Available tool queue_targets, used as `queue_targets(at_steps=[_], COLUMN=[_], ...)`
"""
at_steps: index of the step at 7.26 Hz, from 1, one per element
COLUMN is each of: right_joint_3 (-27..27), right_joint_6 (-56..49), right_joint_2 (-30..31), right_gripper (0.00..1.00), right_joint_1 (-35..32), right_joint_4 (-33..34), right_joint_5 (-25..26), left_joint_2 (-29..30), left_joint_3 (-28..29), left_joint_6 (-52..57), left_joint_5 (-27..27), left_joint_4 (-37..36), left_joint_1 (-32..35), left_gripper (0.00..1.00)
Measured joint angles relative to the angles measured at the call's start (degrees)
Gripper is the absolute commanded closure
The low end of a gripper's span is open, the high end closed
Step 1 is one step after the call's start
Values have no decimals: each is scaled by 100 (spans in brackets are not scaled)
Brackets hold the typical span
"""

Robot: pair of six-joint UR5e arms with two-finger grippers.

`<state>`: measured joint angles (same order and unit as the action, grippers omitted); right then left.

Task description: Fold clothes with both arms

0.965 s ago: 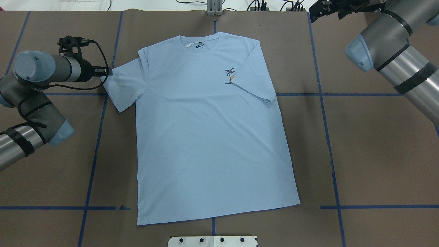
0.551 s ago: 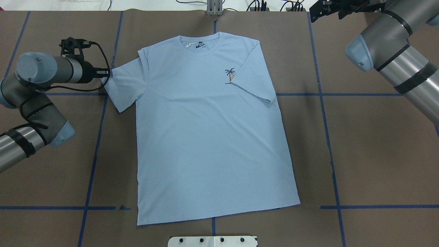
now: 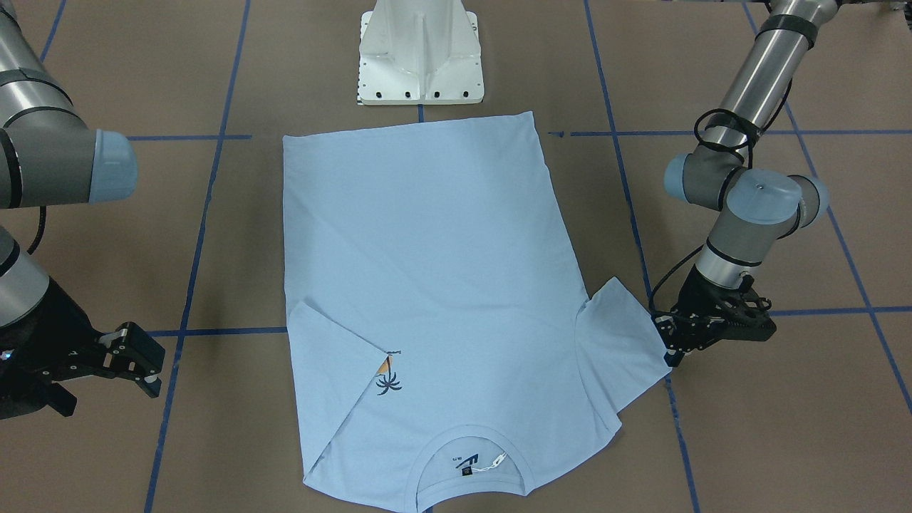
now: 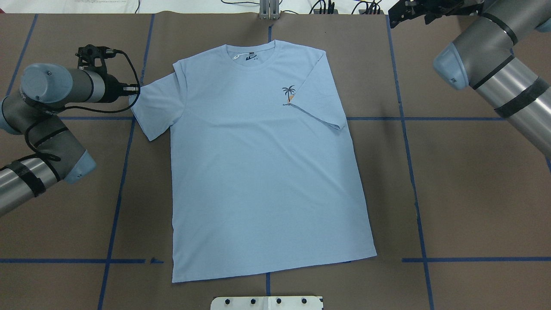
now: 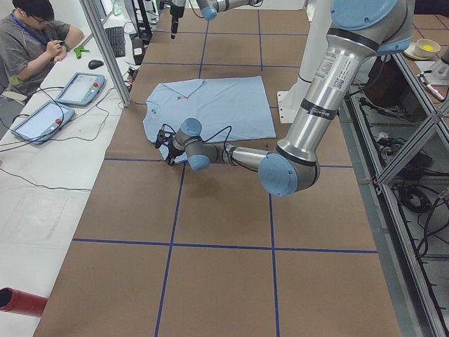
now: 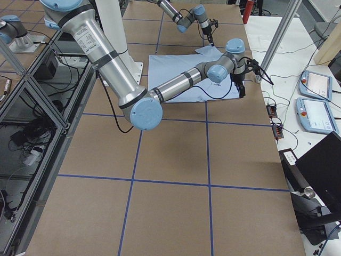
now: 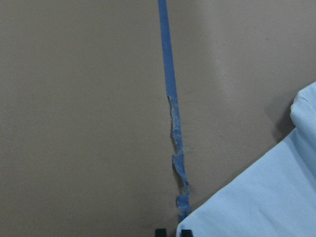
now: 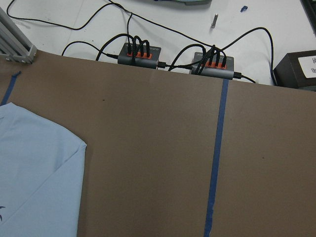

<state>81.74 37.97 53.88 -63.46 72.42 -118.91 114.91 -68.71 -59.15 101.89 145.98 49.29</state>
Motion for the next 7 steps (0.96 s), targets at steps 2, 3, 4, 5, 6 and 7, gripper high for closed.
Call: queue_targets(at_steps=[2,3,4,5,6,7], right_joint_3=[0,0,-1,-2,-2,-2], right_joint_6=[23,30,33,35,37,41], right_joint_2=[0,0,0,0,0,-2], right_gripper=[0,0,0,0,0,0], right_joint_1=[6,11,20,28,35,45], right_joint_4=[0,0,0,0,0,0], right_joint_5=[5,9,16,22,24,25], left_joint_2=[192,529,940,1331,1654,1878], left_joint_3=[-546,-768,-852,-845,-713,-475], left_joint_6=[-281,-683,-1068,-1385,-1626,-1766], left_joint_5=[-12,-116,-267,-365,-477,-606], left_joint_4=[-790,-1527,-2187,-2730,-3076,-3204], left_joint_1=[-72,-267,-491,-670,-809,-888], left_gripper=[100,100,100,100,100,100])
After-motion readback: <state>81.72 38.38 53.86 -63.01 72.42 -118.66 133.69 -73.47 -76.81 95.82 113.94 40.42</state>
